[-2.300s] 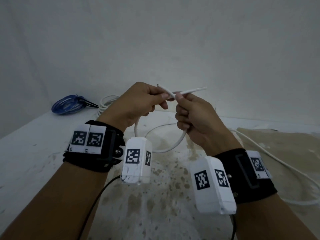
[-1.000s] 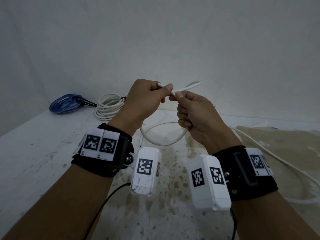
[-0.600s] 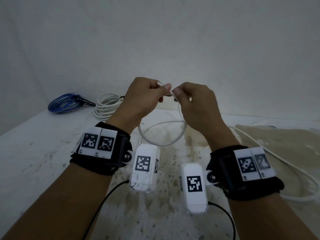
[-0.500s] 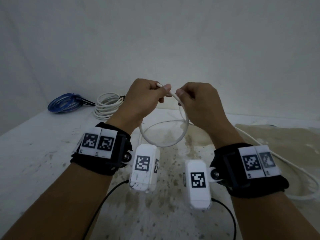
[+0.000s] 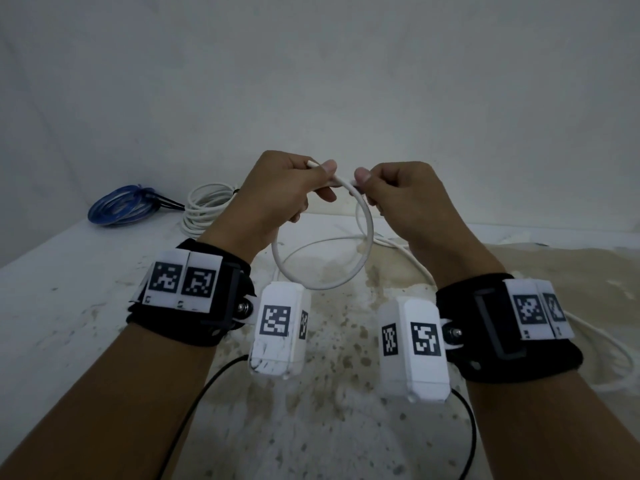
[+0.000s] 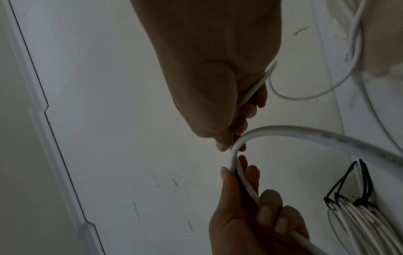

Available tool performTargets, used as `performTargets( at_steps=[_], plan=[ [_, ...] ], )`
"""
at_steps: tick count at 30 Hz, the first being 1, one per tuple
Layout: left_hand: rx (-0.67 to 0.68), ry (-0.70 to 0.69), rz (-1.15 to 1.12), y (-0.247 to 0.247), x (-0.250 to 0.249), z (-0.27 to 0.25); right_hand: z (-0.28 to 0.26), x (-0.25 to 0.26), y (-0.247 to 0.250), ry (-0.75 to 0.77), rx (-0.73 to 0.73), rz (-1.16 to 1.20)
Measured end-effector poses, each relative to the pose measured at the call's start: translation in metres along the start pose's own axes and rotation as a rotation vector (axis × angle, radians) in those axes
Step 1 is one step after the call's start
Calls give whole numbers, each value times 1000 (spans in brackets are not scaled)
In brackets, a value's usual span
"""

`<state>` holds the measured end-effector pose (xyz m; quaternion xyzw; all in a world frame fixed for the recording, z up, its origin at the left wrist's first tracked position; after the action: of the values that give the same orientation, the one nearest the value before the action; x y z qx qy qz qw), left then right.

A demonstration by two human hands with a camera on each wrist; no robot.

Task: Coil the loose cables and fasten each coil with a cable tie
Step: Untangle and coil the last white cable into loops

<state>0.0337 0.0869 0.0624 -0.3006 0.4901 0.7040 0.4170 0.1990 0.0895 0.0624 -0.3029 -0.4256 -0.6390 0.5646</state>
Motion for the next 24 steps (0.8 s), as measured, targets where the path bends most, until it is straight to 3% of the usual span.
performTargets(
  at_steps=[12, 24],
  plan=[
    [-23, -80, 127, 3, -6, 0, -1, 0, 1, -8, 23, -39],
    [29, -34, 120, 1, 4, 3, 0, -5, 0, -7, 43, -45]
  ],
)
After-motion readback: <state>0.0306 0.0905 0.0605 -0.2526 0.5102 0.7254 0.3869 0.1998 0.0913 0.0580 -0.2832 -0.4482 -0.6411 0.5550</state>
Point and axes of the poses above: each hand's wrist, its own z-axis towards the middle knuckle, its own y-axis out of the back of the hand, x = y × z, the point moved 8 cm from there along z, towards the middle knuckle, and after that the axes turned 11 degrees about z, right-handed, at the moved point
